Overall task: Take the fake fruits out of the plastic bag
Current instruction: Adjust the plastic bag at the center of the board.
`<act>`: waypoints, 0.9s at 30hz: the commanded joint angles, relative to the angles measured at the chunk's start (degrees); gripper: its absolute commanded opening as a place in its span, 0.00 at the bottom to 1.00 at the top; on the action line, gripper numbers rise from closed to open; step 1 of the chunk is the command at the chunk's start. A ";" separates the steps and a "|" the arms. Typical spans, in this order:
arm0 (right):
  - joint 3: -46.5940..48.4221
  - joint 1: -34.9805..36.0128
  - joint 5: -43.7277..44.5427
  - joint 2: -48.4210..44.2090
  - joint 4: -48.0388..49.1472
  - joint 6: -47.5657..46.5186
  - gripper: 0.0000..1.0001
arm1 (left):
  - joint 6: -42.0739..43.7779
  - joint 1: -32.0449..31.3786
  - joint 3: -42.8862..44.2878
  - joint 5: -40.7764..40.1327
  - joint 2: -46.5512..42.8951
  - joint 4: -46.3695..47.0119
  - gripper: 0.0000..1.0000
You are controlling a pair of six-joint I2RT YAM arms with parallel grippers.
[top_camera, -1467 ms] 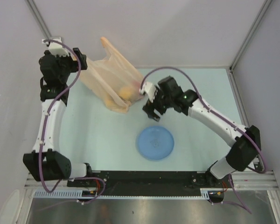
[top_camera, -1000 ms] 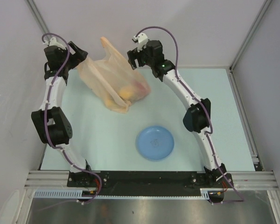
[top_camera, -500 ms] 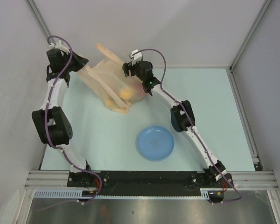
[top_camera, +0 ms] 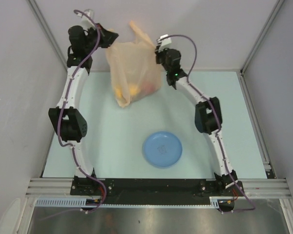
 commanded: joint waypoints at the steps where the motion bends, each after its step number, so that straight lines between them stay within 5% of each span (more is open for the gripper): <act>1: -19.40 -5.18 3.76 -21.28 3.03 -2.07 0.00 | -2.78 -2.71 3.19 7.88 -2.36 6.93 0.00; 5: -49.94 -4.76 -0.18 -40.00 1.11 -2.95 0.00 | -2.36 -3.51 -9.85 15.09 -9.98 2.54 0.00; 8: -65.84 -2.82 -4.39 -51.09 -10.39 -0.41 0.01 | 1.69 -3.77 -24.46 16.42 -17.36 -3.53 0.00; 9: -68.17 -2.65 -6.07 -53.98 -15.99 0.73 0.10 | 2.40 -3.77 -27.90 16.94 -18.52 -4.41 0.00; 10: -69.94 -2.30 -7.39 -54.79 -18.39 1.35 0.29 | 3.27 -3.86 -33.76 17.03 -19.49 -5.72 0.00; 12: -70.92 -1.68 -8.72 -56.81 -25.06 4.94 0.41 | 3.72 -4.65 -38.02 16.51 -21.43 -6.78 0.00; 14: -70.83 -1.24 -13.19 -59.62 -25.02 5.40 0.69 | 4.42 -5.53 -41.28 15.63 -21.87 -7.23 0.00; 16: -70.05 -0.01 -16.79 -64.00 -24.13 3.47 0.80 | 3.99 -7.11 -42.25 15.54 -21.96 -7.14 0.00; 24: -64.07 15.70 -17.70 -70.62 -17.81 -1.63 0.79 | 0.20 -8.87 -42.70 15.19 -21.96 -4.15 0.00; 27: -63.89 17.92 -13.83 -67.38 -12.28 -1.02 0.66 | -0.67 -8.87 -43.66 14.93 -23.36 -3.89 0.00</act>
